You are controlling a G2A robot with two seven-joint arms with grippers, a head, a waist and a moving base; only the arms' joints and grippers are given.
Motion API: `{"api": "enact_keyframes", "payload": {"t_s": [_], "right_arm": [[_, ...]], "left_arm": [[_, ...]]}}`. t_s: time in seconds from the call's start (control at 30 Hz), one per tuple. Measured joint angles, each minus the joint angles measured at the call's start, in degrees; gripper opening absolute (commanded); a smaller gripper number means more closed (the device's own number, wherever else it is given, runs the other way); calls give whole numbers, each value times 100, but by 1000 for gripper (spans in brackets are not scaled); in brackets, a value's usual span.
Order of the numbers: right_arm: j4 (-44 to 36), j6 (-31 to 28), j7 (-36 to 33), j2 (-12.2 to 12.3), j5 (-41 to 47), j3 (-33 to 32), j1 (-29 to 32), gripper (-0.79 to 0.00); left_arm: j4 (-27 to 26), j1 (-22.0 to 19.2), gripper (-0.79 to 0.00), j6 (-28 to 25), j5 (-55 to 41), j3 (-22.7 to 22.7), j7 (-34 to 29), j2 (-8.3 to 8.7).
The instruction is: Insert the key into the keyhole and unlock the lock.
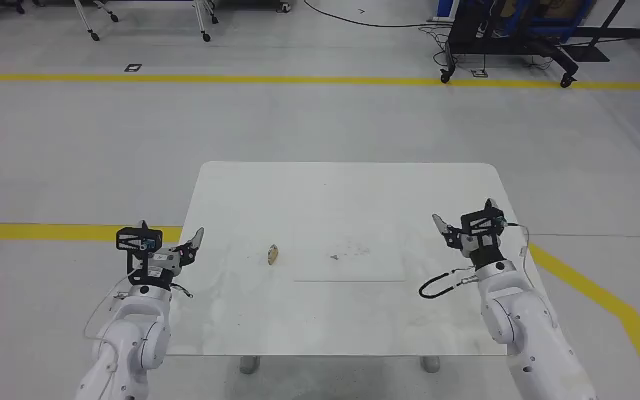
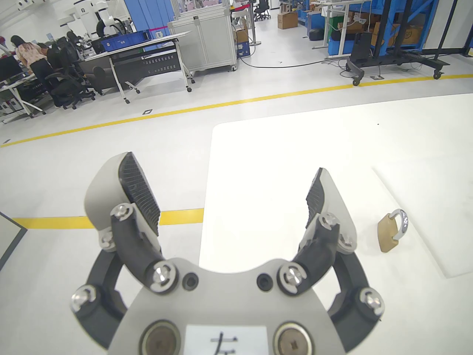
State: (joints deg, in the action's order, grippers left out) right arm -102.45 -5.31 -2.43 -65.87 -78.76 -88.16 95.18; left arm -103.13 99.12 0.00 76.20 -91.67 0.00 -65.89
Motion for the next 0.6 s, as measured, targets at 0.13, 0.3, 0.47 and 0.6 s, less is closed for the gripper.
{"api": "enact_keyframes", "payload": {"t_s": [0.13, 0.3, 0.47, 0.6], "right_arm": [[308, -887, -10, -1, 23, 387, -463, 0], [852, -2900, 211, 51, 110, 822, -1139, 0], [1450, -4773, 565, 90, -502, 1426, -1861, 0], [2092, -5291, 853, 60, -647, 1883, -2408, 0]], "left_arm": [[0, 0, 0, 0, 0, 0, 0, 0], [0, 0, 0, 0, 0, 0, 0, 0], [0, 0, 0, 0, 0, 0, 0, 0], [0, 0, 0, 0, 0, 0, 0, 0]]}}
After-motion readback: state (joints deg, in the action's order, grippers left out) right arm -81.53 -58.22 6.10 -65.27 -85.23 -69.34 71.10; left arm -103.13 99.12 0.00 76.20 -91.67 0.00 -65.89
